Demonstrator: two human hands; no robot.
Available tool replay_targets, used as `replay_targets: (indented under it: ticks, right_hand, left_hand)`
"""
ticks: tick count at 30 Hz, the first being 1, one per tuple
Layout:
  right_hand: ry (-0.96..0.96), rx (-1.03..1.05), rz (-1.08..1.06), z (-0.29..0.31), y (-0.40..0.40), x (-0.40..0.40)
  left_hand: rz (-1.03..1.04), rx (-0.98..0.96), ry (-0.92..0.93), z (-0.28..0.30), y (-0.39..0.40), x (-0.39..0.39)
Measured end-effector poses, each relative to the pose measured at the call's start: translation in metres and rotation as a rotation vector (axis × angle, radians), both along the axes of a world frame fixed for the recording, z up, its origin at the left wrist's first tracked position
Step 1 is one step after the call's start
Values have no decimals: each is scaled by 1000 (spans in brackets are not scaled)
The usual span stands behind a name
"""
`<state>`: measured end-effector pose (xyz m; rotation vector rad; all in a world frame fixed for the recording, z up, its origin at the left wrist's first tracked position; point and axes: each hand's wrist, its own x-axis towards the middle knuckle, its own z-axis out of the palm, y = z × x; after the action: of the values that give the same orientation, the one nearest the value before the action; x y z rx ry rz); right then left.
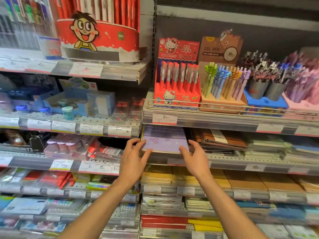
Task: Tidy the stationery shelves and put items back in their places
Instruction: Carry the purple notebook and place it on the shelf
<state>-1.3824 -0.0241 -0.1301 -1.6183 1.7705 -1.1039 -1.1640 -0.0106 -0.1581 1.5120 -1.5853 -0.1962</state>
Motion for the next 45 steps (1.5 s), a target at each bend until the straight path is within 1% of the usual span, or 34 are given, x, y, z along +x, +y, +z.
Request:
replay_targets:
  ticks: [1,3,4,6,8,12,16,20,23,27,30,33,38,42,45]
  right_hand:
    - [139,-86,-6,-4,4,-3]
    - [339,-266,39,-14,13,-6]
    - [417,-318,75,-19,14,-7]
    - [510,-344,128,-30,7,-6]
    - [534,-332,143,-35,-4,-4]
    - [540,-324,157,-33,-28,-3]
    - [478,-263,180,-28,-45,-1]
    - [429,-224,190,-26,-52,1]
    - [411,-188,206,-23,-50,1]
    - [324,-203,222,-19,-31,-7]
    - [208,-218,196,-22,-2,-19]
    - [109,-176,178,-36,27,-29]
    - [-45,-3,239,-77,72,-20]
    - [-51,125,249,-106,102,11]
    - [-37,169,255,-120,117,47]
  left_hand:
    - [26,-102,-110,-5,3,2]
    - [10,-269,-284,-14,9,5]
    - [-30,-304,-365,-19,11,5]
    - [-90,-296,-495,-28,11,4]
    - [-92,-270,-539,-32,7,3]
    - [-76,-212,-556,-29,-4,1]
    - [-83,-135,-549,-27,-16,-1]
    - [-82,-87,-509,-26,-21,-4]
    - [-102,-61,-446,-26,-22,-5]
    - [-145,-18,-301,-18,-15,-8]
    - [-112,-15,-154,-8,4,-11]
    - [-55,36,-44,-11,36,-10]
    - [29,194,153,-37,99,1]
    - [87,287,313,-59,142,24]
    - [111,314,426,-74,162,56]
